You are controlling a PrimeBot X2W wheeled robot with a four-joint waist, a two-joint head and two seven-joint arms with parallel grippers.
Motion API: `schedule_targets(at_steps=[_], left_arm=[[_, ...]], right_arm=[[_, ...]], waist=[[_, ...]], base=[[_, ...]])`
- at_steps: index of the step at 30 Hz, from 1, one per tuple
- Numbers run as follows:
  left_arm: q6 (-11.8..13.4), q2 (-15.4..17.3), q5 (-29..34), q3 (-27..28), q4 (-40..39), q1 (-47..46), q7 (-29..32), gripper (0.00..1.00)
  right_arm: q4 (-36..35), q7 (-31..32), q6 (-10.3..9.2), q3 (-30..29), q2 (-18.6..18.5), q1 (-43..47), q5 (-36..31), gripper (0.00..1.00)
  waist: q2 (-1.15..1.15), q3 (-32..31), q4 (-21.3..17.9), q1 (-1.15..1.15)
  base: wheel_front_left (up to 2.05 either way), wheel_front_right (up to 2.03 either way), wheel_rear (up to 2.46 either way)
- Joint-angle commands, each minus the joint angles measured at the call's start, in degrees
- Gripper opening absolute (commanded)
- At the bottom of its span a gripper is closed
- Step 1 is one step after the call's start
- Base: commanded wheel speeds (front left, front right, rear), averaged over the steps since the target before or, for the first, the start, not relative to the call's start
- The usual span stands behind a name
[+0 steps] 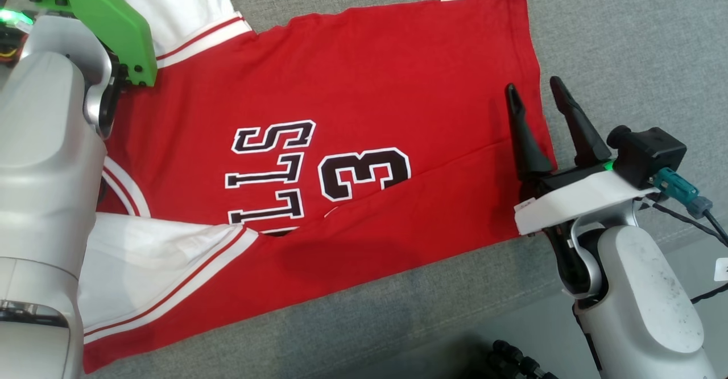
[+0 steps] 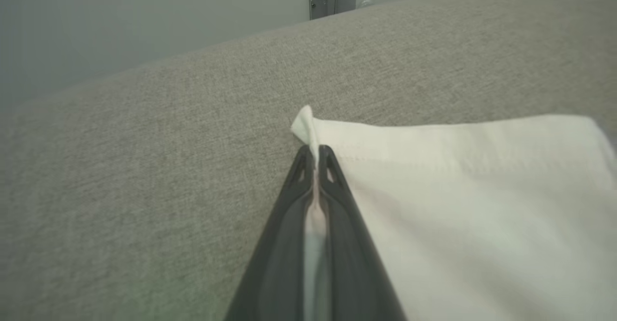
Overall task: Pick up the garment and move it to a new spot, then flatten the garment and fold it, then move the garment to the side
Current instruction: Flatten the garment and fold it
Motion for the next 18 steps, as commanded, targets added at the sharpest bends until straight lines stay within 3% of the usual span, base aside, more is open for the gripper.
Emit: schedule_targets(at_steps=[1,11,18], left_arm=[[-0.35,-0.25,-0.48,-0.44,1.19,2.3,-1.09,0.0],[-1.51,-1.58,-1.64,-0.86,-1.92,4.63,-10.79,0.0],[-2.13,-2.24,-2.52,-1.98,-7.18,8.15,-13.68,0.0]], right_arm=[[0.27,-0.3,-0.05,-0.57,-0.39,-0.76,-0.07,1.0],[2.72,2.9,-0.05,-2.88,-4.46,-3.44,-2.14,1.0],[11.64,9.49,-0.05,-2.5,-10.54,-11.62,-3.06,1.0]], waist=[[0.0,-1.14,0.68,-0.01],[0.0,-6.5,4.61,-0.01],[0.0,-9.22,8.6,-0.01]], base=[[0.0,0.0,0.0],[0.0,0.0,0.0],[0.0,0.0,0.0]])
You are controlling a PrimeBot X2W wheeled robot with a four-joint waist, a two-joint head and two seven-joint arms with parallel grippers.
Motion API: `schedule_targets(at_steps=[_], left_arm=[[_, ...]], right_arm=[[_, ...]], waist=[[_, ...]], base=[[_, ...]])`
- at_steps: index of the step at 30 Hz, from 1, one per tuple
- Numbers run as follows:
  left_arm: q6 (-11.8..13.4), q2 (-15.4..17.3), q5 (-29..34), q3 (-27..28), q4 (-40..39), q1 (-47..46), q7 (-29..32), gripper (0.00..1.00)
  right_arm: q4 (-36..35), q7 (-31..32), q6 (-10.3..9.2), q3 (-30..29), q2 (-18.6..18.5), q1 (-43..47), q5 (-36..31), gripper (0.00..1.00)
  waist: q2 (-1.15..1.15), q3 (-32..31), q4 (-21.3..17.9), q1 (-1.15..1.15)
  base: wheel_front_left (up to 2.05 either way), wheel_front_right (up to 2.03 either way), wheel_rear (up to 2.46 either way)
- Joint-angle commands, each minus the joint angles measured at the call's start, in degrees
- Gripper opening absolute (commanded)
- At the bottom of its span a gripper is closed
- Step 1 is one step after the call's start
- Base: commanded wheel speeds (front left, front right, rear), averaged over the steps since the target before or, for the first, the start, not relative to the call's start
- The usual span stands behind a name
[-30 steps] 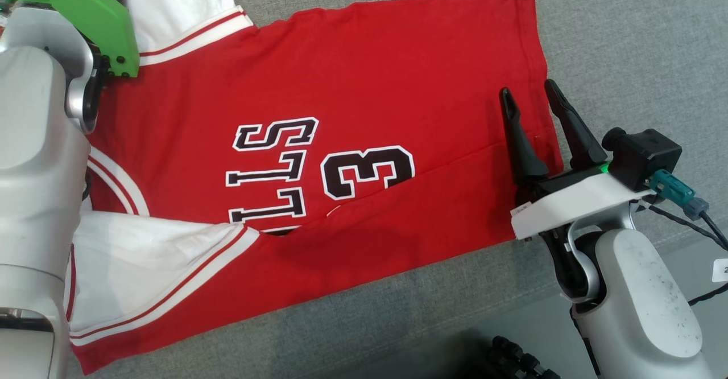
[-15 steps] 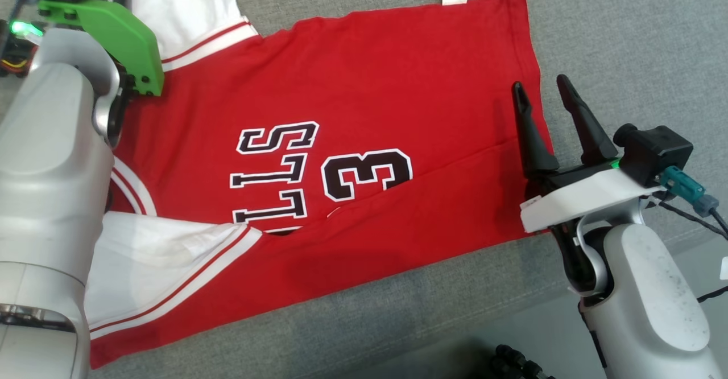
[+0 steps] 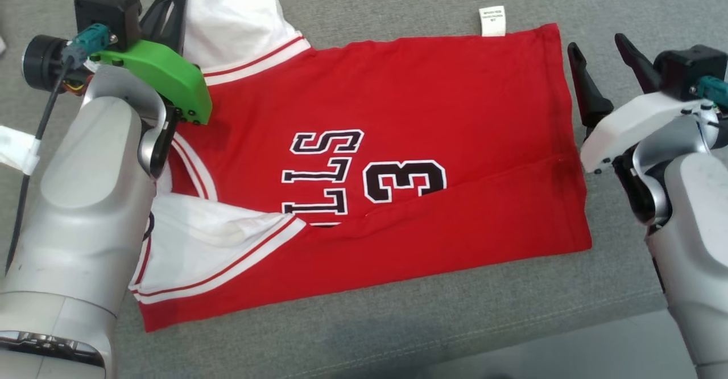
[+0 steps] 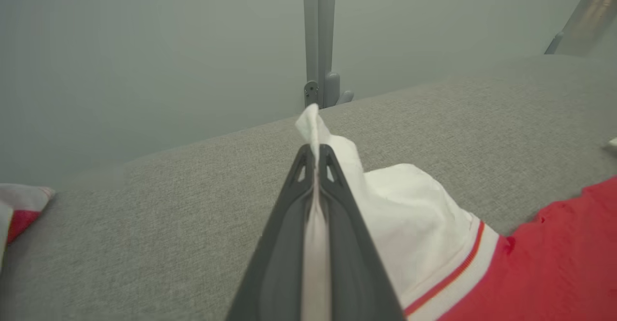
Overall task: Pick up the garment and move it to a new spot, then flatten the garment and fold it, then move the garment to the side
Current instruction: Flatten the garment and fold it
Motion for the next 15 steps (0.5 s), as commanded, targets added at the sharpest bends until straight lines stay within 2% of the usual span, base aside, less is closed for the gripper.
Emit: schedule_targets(at_steps=[1,5,14,15], left_arm=[[-0.31,0.07,-0.17,-0.17,-0.65,1.17,-0.29,0.0],[-0.16,-0.28,-0.73,-0.67,-3.85,3.1,-0.14,0.0],[1.03,-0.02,-1.2,-1.47,-9.93,6.02,0.97,0.0],[1.13,0.03,-1.22,-1.58,-10.48,6.3,1.1,0.0]], right_arm=[[1.45,0.84,-0.05,0.52,-0.69,-1.33,-0.31,1.0],[9.26,3.97,-0.05,3.36,-3.15,-6.43,-0.86,1.0],[24.25,6.23,-0.06,7.62,-4.99,-14.71,1.3,1.0],[25.46,6.38,-0.06,7.96,-5.11,-15.31,1.78,0.97]], waist=[[0.0,-1.93,2.7,0.0],[0.0,-1.77,4.58,0.0],[0.0,-0.63,7.11,0.0],[0.0,-0.64,7.23,0.0]], base=[[0.0,0.0,0.0],[0.0,0.0,0.0],[0.0,0.0,0.0],[0.0,0.0,0.0]])
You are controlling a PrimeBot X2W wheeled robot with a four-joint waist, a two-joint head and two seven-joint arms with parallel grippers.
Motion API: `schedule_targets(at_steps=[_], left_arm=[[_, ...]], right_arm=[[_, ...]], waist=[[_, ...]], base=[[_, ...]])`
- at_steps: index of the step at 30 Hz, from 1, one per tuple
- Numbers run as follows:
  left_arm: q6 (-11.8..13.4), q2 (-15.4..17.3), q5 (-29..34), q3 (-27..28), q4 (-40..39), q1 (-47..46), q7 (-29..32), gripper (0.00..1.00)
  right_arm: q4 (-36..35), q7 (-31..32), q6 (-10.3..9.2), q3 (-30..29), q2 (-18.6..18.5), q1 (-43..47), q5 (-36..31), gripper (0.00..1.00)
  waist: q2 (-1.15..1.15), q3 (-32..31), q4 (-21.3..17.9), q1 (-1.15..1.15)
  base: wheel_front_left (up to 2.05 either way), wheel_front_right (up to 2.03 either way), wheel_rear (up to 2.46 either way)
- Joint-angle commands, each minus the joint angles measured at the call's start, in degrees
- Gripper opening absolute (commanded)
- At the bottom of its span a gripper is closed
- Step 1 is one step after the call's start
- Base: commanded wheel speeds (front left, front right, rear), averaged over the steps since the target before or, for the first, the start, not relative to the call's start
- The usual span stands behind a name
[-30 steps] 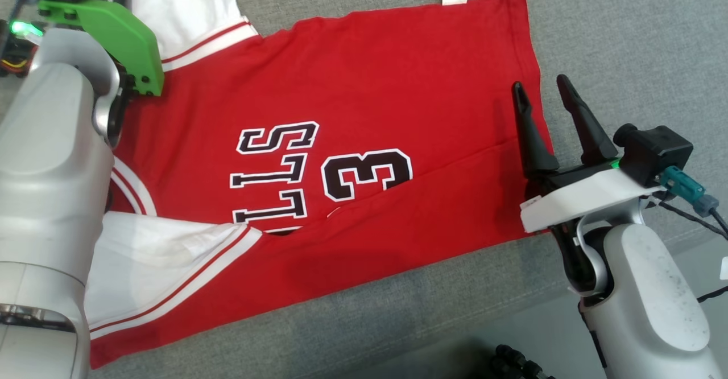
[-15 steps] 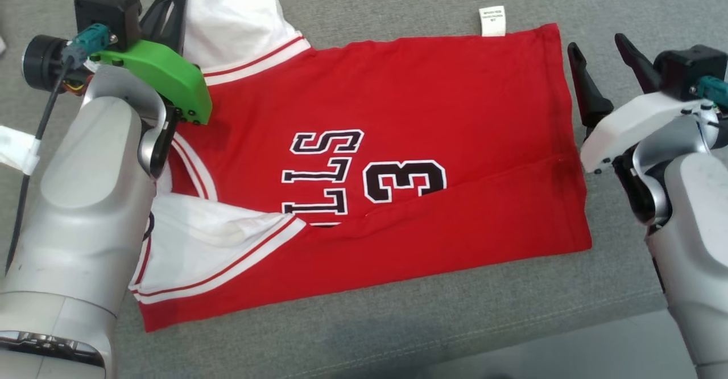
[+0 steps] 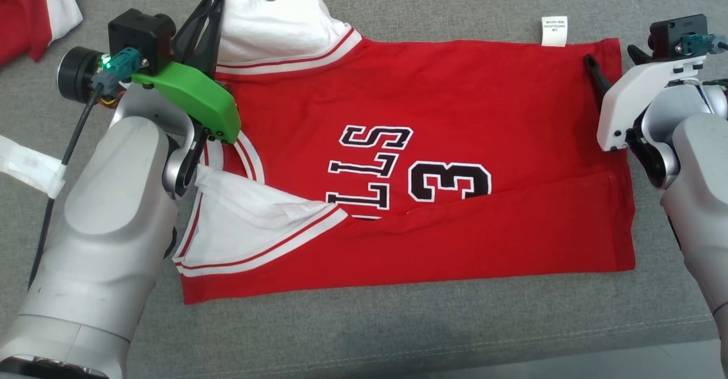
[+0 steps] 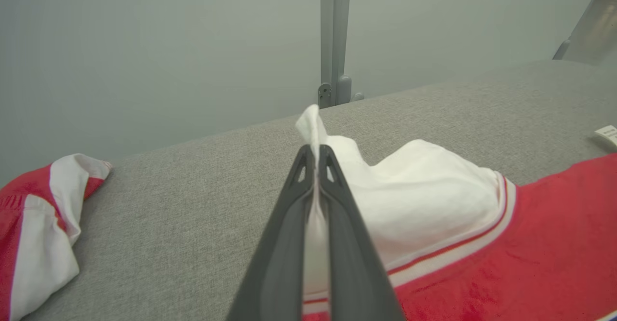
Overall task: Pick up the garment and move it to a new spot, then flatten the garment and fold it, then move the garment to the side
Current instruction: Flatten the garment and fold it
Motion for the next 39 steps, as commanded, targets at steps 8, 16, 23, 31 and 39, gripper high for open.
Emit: schedule_targets(at_steps=[8,16,23,31,39], left_arm=[[1.02,1.17,-0.97,-0.21,-3.77,2.47,1.29,0.0],[1.95,2.6,-1.94,0.43,-7.94,5.61,0.95,0.0],[3.5,3.92,-3.34,1.65,-13.85,11.09,-0.96,0.0],[7.08,7.79,-4.41,2.74,-27.5,23.52,-1.02,0.0],[11.57,9.54,-5.35,2.66,-38.55,35.57,0.12,0.0]], right_arm=[[6.18,-0.8,-0.07,3.41,-0.75,-3.74,3.36,0.42],[11.53,-5.34,-0.07,5.76,-0.79,-6.77,5.74,0.0],[12.11,-10.22,-0.08,7.73,-0.94,-4.79,8.77,0.0],[4.4,-16.48,-0.07,12.46,-3.94,2.78,14.7,0.0],[-5.11,-20.56,-0.08,11.6,-7.54,12.25,17.45,0.0]], waist=[[0.0,-0.07,0.61,0.0],[0.0,-0.8,1.14,0.0],[0.0,-2.97,1.23,0.0],[0.0,-6.25,1.31,0.0],[0.0,-8.18,0.67,0.0]], base=[[0.0,0.0,0.0],[0.0,0.0,0.0],[0.0,0.0,0.0],[0.0,0.0,0.0],[0.0,0.0,0.0]])
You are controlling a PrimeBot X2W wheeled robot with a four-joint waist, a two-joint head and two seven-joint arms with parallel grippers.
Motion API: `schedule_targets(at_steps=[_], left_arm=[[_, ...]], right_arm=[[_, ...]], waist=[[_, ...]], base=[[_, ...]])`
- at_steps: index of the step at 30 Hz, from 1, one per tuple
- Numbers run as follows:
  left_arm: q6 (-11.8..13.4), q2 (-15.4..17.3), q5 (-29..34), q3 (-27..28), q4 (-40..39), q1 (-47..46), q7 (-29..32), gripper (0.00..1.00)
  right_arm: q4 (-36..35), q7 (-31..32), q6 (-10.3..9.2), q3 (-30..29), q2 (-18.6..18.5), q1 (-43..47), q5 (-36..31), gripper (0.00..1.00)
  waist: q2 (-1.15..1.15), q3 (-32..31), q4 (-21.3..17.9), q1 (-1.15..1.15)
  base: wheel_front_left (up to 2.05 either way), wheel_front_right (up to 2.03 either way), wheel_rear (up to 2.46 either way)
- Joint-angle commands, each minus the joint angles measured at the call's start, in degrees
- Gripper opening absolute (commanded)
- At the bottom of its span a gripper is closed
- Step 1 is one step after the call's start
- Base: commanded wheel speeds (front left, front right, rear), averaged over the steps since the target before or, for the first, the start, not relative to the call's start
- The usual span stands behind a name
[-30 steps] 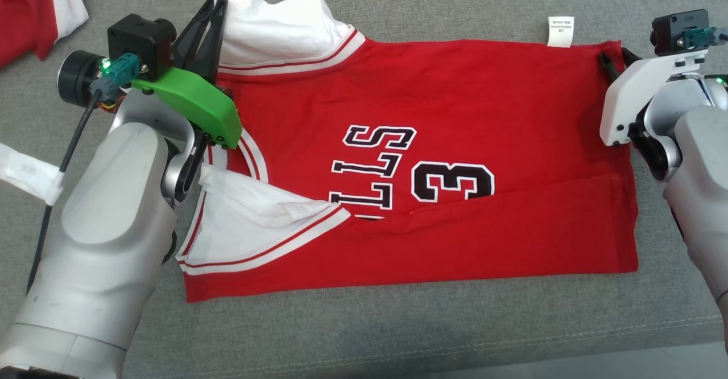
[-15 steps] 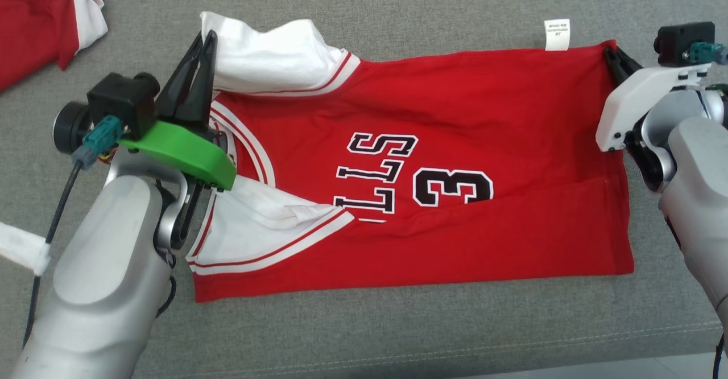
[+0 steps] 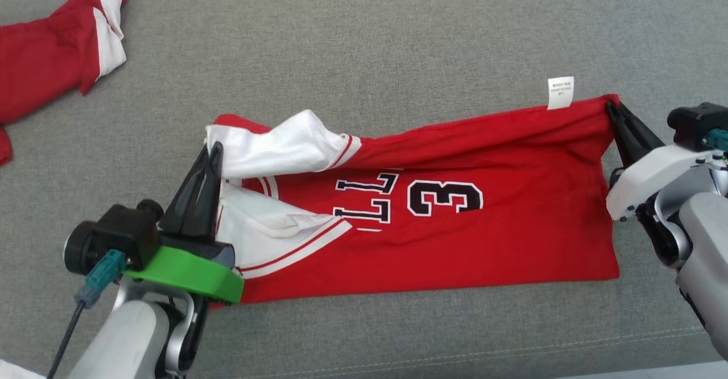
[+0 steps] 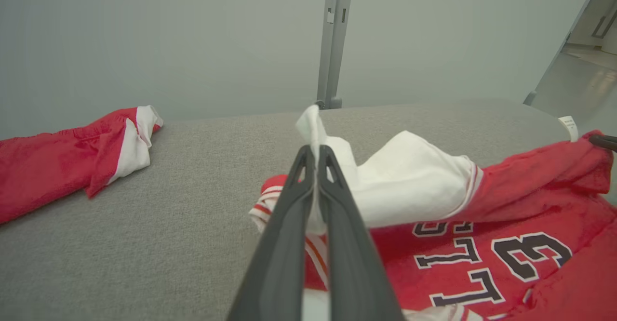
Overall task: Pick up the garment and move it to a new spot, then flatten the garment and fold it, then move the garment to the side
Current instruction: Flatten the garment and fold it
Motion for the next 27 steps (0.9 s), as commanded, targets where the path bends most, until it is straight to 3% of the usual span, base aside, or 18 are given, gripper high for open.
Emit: schedule_targets(at_steps=[1,13,27], left_arm=[[0.73,0.23,-0.77,0.08,-0.97,2.07,-0.01,0.0],[1.55,-1.22,-1.75,-1.4,2.94,7.4,-1.25,0.0],[1.46,-3.17,-3.25,-0.11,9.62,9.32,-3.89,0.0]], right_arm=[[-1.71,-0.77,-0.07,-0.76,-0.33,2.51,0.31,0.0],[-10.06,-0.96,-0.07,-6.77,1.86,15.84,-0.97,0.0],[-12.2,-2.79,-0.07,-11.3,5.33,20.08,-6.62,0.0]], waist=[[0.0,-0.46,-0.37,0.0],[0.0,-0.94,-1.45,0.0],[0.0,-1.6,-1.88,0.0]], base=[[0.0,0.0,0.0],[0.0,0.0,0.0],[0.0,0.0,0.0]])
